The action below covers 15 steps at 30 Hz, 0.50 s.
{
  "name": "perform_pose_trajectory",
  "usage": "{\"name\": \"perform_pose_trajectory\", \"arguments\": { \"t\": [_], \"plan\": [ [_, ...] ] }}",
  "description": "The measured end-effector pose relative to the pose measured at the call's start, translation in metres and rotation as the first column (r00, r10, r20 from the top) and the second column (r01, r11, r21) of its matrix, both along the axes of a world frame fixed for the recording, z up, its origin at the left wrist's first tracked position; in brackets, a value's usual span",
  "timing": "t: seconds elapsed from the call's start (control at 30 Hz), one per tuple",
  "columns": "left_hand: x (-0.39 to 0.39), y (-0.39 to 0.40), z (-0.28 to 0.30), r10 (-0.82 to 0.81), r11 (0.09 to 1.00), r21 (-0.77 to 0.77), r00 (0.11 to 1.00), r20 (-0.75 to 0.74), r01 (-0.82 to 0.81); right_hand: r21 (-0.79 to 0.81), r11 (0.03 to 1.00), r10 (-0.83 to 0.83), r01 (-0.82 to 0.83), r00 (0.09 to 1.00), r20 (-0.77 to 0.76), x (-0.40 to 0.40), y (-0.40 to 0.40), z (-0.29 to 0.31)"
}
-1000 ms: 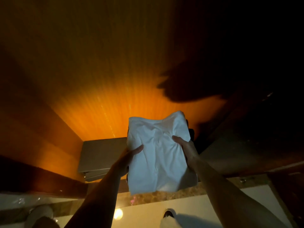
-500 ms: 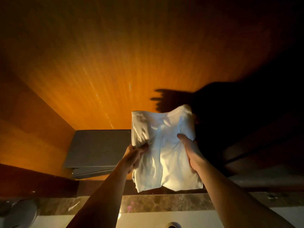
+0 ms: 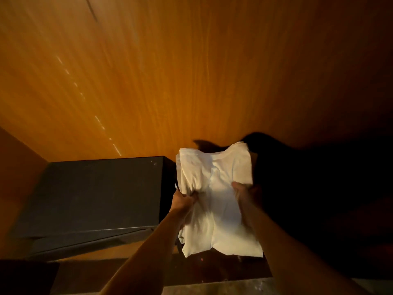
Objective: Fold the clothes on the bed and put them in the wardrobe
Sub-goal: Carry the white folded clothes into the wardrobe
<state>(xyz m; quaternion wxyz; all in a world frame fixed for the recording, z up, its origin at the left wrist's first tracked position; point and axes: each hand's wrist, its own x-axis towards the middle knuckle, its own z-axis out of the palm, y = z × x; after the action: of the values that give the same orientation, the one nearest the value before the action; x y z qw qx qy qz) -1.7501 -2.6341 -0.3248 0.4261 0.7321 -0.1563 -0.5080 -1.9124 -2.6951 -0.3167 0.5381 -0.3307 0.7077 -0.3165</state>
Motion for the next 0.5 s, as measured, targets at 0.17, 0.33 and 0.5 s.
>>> {"name": "perform_pose_trajectory", "arguments": {
  "t": [0.17, 0.33, 0.5],
  "plan": [
    [-0.005, -0.015, -0.07, 0.061, 0.997, 0.032, 0.988, 0.14, -0.066, -0.006, 0.999, -0.033, 0.033, 0.989, -0.144, 0.004, -0.018, -0.076],
    [0.013, -0.023, -0.107, 0.008, 0.995, 0.09, 0.931, 0.364, -0.043, -0.057, 0.998, -0.017, 0.011, 0.995, -0.096, 0.009, -0.028, -0.13],
    [0.007, -0.018, -0.134, -0.026, 0.998, 0.056, 0.857, 0.515, -0.003, -0.077, 0.997, 0.024, -0.021, 0.999, 0.033, 0.01, -0.034, -0.163]
  ]
}}
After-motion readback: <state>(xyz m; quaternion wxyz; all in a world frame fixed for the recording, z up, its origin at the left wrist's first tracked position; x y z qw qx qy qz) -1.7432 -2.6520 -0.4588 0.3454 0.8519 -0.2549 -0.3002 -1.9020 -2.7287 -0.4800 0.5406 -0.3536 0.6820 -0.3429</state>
